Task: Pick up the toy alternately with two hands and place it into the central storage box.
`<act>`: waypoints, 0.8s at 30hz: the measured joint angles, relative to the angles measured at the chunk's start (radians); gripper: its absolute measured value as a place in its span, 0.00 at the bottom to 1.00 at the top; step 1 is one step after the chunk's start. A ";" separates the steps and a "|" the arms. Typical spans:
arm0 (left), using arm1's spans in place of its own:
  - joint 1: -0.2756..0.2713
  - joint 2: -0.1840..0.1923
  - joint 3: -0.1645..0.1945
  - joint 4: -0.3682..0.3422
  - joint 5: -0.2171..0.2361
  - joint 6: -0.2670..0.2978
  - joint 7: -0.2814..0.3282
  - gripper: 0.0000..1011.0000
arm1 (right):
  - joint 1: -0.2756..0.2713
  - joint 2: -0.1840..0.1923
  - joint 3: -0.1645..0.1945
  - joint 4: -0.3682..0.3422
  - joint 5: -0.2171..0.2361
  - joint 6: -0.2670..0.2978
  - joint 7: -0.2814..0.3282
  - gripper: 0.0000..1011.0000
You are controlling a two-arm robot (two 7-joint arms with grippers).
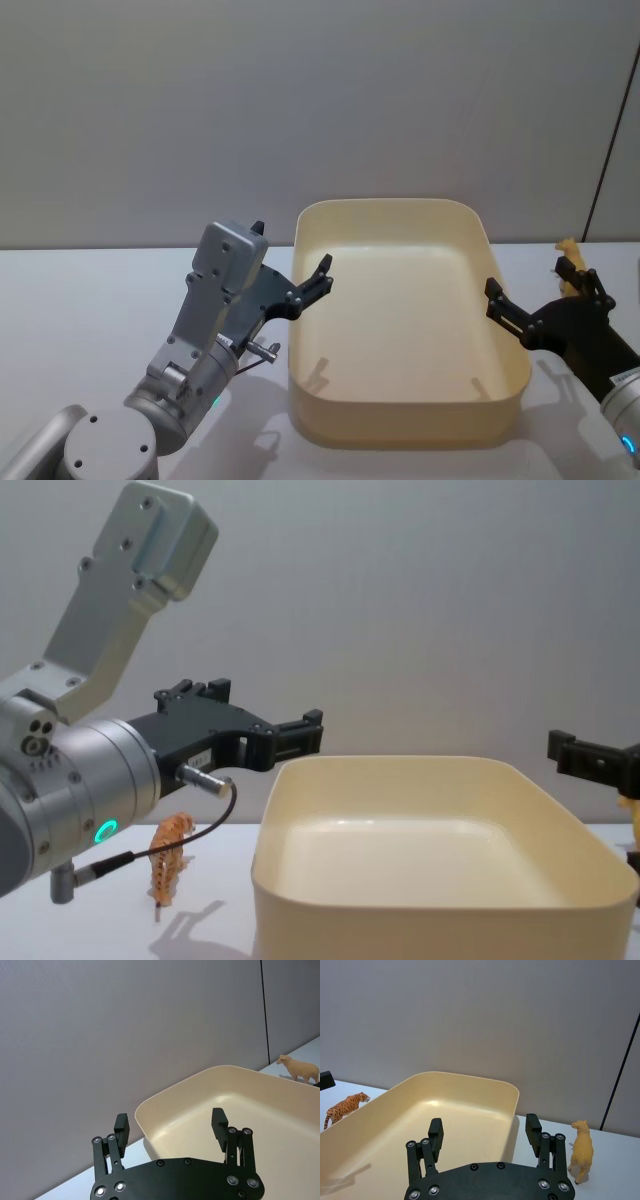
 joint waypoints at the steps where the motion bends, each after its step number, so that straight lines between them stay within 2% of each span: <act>1: 0.000 0.000 0.000 0.000 0.000 0.000 0.000 0.99 | 0.000 0.000 0.000 0.000 0.000 0.000 0.000 0.99; 24: 0.000 0.000 0.000 0.000 0.000 0.000 0.000 0.99 | 0.000 0.000 0.000 0.000 0.000 0.000 0.000 0.99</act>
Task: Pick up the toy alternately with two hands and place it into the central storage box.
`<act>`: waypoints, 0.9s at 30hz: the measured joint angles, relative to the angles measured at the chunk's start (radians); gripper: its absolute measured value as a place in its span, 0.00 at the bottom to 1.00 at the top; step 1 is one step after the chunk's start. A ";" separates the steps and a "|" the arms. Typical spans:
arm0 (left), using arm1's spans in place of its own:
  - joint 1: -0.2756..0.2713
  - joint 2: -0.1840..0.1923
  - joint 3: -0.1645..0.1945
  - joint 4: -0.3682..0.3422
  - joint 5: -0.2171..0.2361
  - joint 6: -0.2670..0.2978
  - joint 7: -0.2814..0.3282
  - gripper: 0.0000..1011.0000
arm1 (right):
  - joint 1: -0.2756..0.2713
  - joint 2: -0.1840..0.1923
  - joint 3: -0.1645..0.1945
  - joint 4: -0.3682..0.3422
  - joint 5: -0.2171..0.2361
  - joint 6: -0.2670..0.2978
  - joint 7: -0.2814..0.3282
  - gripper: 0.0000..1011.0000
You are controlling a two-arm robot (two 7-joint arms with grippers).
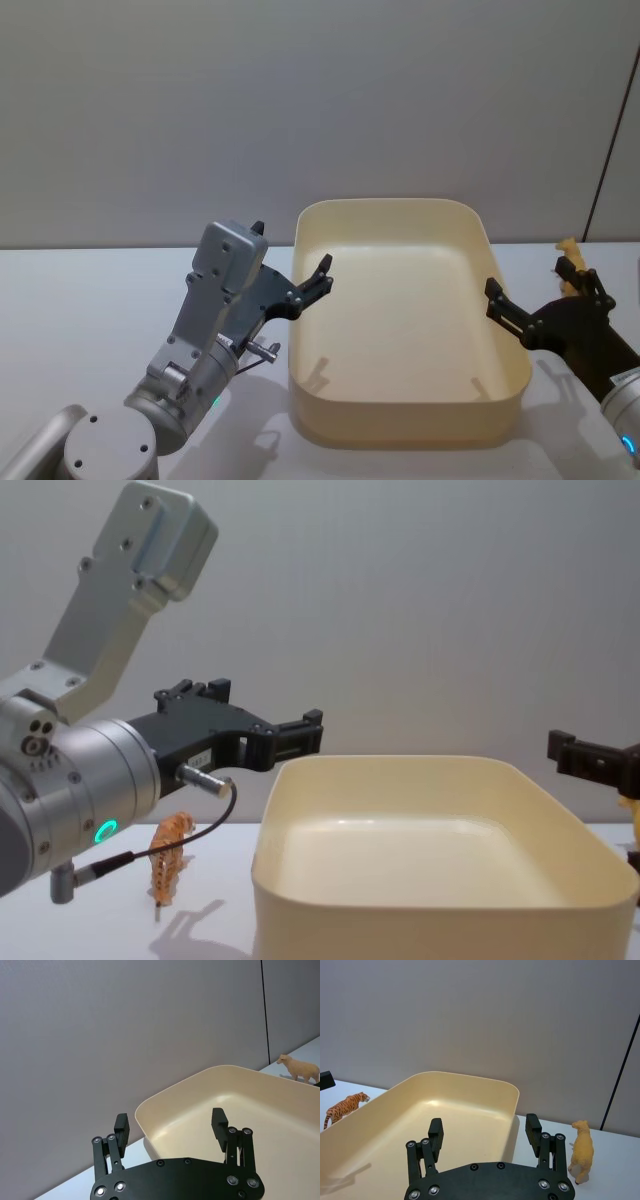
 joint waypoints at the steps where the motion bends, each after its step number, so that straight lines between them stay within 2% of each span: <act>1: 0.000 0.000 0.000 0.000 0.000 0.000 0.000 0.99 | 0.000 0.000 0.000 0.000 0.000 0.000 0.000 0.99; 27: 0.000 0.000 0.000 0.000 0.000 0.000 0.000 0.99 | -0.001 0.001 0.002 0.000 0.001 0.000 -0.001 0.99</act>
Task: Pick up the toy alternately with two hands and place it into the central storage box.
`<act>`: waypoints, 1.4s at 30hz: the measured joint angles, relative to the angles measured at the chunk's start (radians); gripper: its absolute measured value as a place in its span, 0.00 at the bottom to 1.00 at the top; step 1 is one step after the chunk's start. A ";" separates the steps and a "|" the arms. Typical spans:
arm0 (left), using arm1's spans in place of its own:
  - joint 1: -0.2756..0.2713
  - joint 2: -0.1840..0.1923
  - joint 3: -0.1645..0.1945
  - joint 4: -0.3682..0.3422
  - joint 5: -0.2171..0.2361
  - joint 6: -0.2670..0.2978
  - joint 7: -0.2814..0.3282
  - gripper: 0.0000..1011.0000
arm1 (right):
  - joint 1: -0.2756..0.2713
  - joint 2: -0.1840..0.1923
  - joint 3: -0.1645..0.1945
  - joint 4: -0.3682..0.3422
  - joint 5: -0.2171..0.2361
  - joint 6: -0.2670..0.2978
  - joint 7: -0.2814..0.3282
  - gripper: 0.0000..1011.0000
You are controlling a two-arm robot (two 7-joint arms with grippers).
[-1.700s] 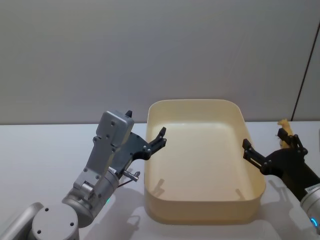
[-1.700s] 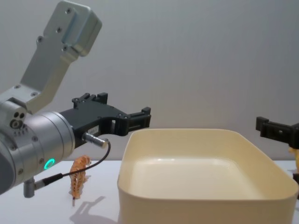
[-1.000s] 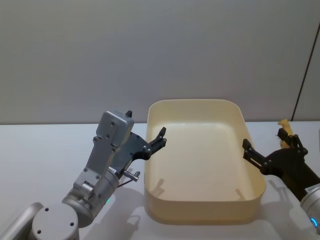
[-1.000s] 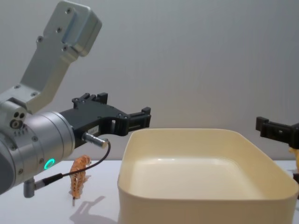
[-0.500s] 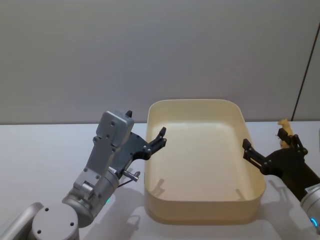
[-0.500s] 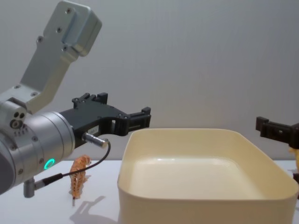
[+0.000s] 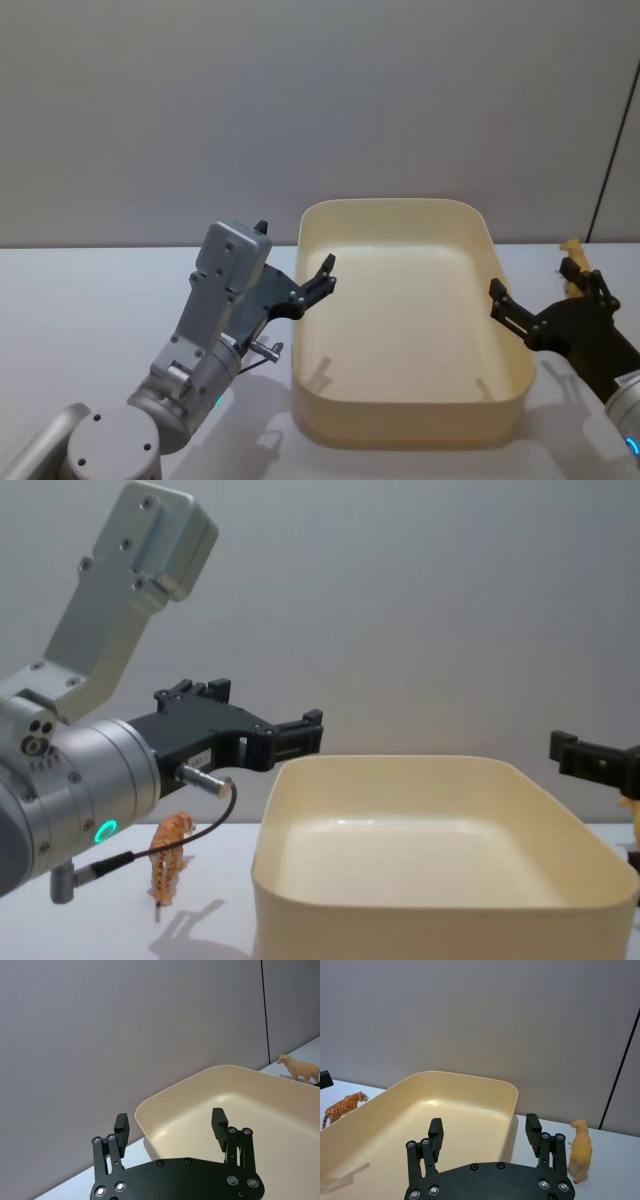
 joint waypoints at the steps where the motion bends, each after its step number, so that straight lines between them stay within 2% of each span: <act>1: 0.000 0.000 0.000 0.000 0.000 0.000 0.000 0.99 | -0.001 0.001 0.001 0.000 0.001 0.000 -0.001 0.99; 14: 0.000 0.000 0.000 0.000 0.000 0.000 0.000 0.99 | -0.037 0.046 0.041 -0.019 0.040 0.014 -0.040 0.99; 15: 0.000 0.000 0.000 0.000 0.000 0.000 0.000 0.99 | -0.055 0.068 0.059 -0.028 0.055 0.024 -0.052 0.99; 26: 0.000 0.000 0.000 0.000 0.000 0.000 0.000 0.99 | -0.077 0.106 0.090 -0.021 0.074 0.072 -0.057 0.99; 32: 0.000 0.000 0.000 0.000 0.000 0.000 0.000 0.99 | -0.052 0.103 0.088 0.023 0.056 0.099 -0.031 0.99; 42: 0.000 0.000 0.000 0.000 0.000 0.000 0.000 0.99 | 0.021 0.071 0.070 0.140 0.003 0.136 -0.006 0.99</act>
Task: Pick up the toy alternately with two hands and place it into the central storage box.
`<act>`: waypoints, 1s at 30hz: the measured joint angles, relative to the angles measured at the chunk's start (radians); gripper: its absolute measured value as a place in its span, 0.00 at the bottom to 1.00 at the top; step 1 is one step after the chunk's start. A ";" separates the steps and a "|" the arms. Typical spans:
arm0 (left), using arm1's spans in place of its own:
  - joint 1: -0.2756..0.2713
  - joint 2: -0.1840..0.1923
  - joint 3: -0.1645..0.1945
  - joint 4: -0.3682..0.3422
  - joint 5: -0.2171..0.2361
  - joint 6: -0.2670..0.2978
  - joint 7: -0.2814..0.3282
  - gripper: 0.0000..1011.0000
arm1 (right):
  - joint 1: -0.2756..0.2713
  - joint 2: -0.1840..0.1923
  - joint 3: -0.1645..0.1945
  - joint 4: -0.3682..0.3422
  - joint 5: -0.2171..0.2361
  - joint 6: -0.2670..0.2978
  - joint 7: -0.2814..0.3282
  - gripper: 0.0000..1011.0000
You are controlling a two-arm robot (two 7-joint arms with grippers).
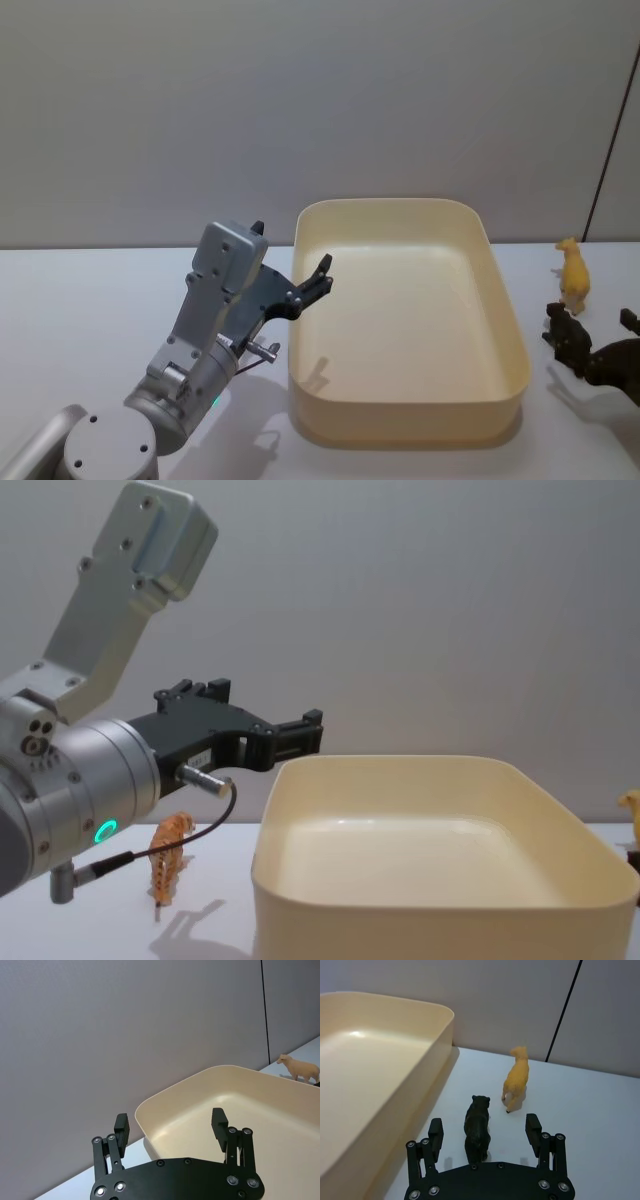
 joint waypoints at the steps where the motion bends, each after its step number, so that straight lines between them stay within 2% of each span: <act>1: 0.000 0.000 0.000 0.000 0.000 0.000 0.000 0.99 | 0.014 -0.007 -0.004 0.021 -0.007 0.004 0.002 0.99; 11: 0.000 0.000 0.000 0.000 0.000 0.000 0.000 0.99 | 0.087 -0.050 -0.028 0.140 -0.057 0.015 0.017 0.98; 21: 0.000 0.000 0.000 0.000 0.000 0.000 0.000 0.99 | 0.125 -0.072 -0.042 0.201 -0.083 0.017 0.027 0.75; 22: 0.000 0.000 0.000 0.000 0.000 0.000 0.000 0.99 | 0.128 -0.074 -0.043 0.206 -0.086 0.018 0.027 0.68; 23: 0.000 0.000 0.000 0.000 0.000 0.000 0.000 0.99 | 0.128 -0.074 -0.043 0.206 -0.086 0.018 0.027 0.68; 30: 0.000 0.000 0.000 0.000 0.000 0.000 0.000 0.99 | 0.141 -0.082 -0.047 0.226 -0.095 0.019 0.030 0.44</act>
